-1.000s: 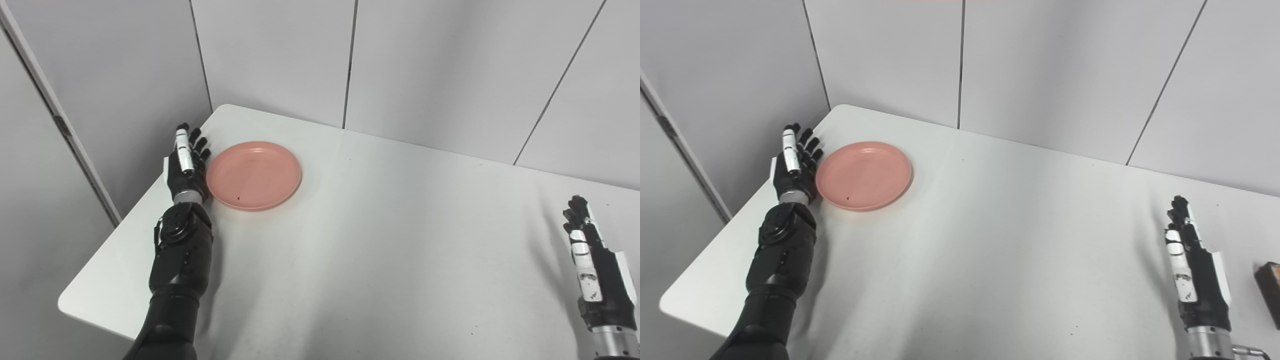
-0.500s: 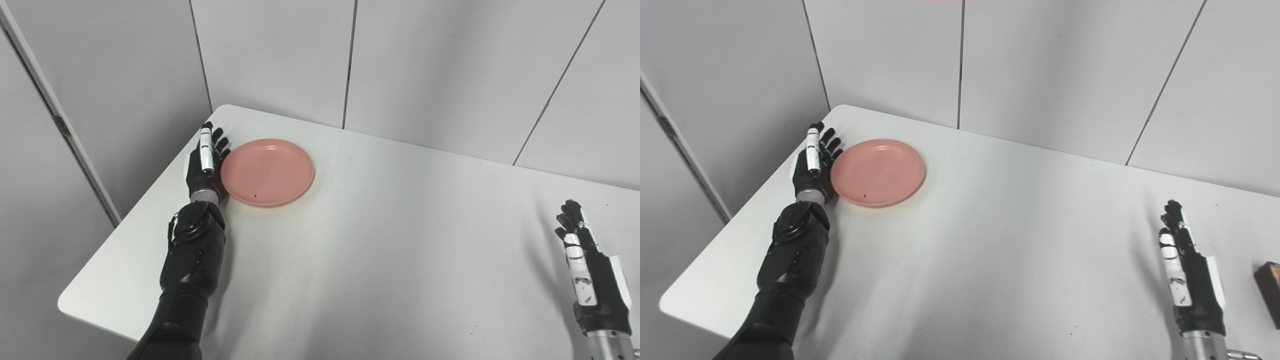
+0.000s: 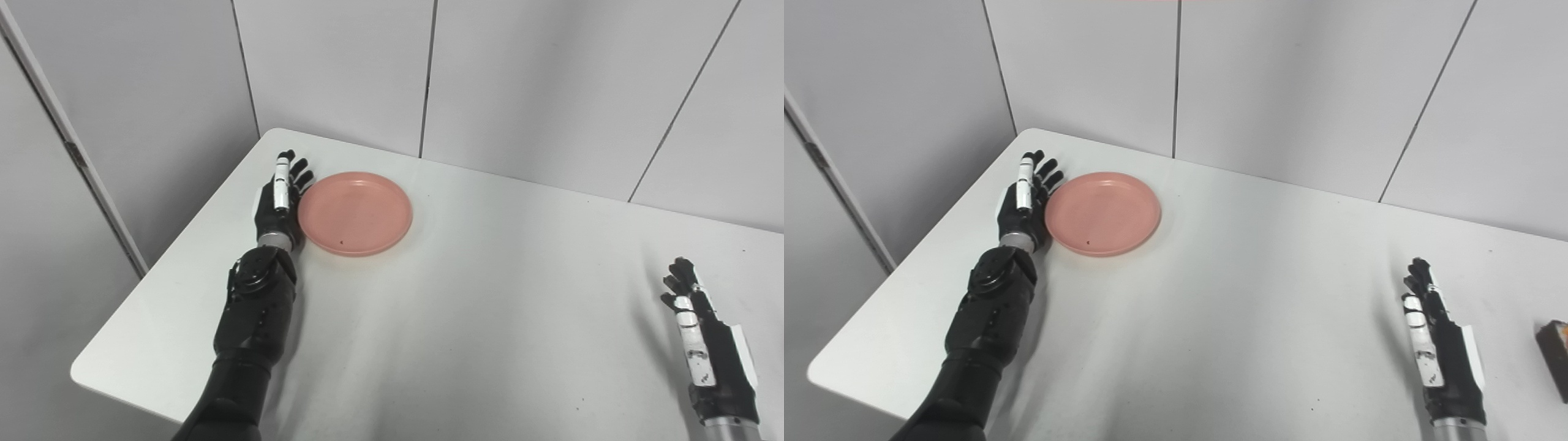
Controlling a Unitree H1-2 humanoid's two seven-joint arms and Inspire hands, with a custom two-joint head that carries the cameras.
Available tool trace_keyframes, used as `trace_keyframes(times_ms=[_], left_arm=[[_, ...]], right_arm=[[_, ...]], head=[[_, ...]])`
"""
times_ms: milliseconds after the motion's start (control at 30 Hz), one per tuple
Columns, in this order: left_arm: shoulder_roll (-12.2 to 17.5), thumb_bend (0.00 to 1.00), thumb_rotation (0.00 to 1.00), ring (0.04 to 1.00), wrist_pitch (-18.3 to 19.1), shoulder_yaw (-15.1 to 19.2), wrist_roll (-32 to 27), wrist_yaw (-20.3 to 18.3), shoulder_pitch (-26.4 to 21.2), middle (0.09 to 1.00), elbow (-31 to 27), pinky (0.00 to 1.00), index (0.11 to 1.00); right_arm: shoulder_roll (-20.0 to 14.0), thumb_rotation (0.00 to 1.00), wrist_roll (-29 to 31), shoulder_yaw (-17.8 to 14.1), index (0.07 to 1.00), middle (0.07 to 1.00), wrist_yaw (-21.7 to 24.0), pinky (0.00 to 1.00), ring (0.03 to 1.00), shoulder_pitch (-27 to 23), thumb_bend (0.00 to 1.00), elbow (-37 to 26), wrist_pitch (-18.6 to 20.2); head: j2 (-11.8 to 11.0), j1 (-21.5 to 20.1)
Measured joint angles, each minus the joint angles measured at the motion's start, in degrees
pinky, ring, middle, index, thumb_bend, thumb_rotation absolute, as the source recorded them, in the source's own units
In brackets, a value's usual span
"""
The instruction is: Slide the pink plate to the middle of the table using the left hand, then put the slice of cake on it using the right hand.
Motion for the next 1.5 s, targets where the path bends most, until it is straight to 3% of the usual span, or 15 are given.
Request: trace_keyframes(times_ms=[400,767,967,1100,1500], left_arm=[[-5.57,0.38,1.0,0.891,6.11,-4.35,-0.8,-3.8,0.49,0.898,-4.91,0.88,0.901],[-7.64,0.38,1.0,0.894,14.42,-5.9,-4.64,-9.07,2.27,0.901,-10.02,0.89,0.901],[-9.2,0.37,1.0,0.93,16.99,-7.99,-6.05,-11.02,4.43,0.932,-13.23,0.92,0.924],[-9.66,0.37,1.0,0.94,18.21,-9.89,-8.34,-11.47,5.57,0.946,-14.56,0.94,0.932],[-5.38,0.33,1.0,0.971,18.57,-23.0,-18.23,-10.9,8.55,0.979,-18.13,0.99,0.983]], right_arm=[[1.98,1.0,-1.68,0.95,0.953,0.95,-0.94,0.92,0.936,1.78,0.26,-3.82,5.27],[4.43,1.0,-1.99,2.25,0.991,0.988,-0.96,0.97,0.974,3.37,0.21,-6.77,8.83],[4.66,1.0,-3.72,2.74,0.998,0.987,-1.66,0.96,0.969,3.43,0.15,-8.22,10.73],[5.1,1.0,-4.31,3.26,0.99,0.979,-2.48,0.94,0.959,3.47,0.16,-8.23,10.77],[6.32,1.0,-7.03,4.73,0.976,0.974,-5.93,0.94,0.956,3.37,0.24,-7.42,10.18]], head=[[0.62,-1.5],[2.29,-7.12],[2.9,-10.37],[3.08,-12.55],[3.34,-19.59]])
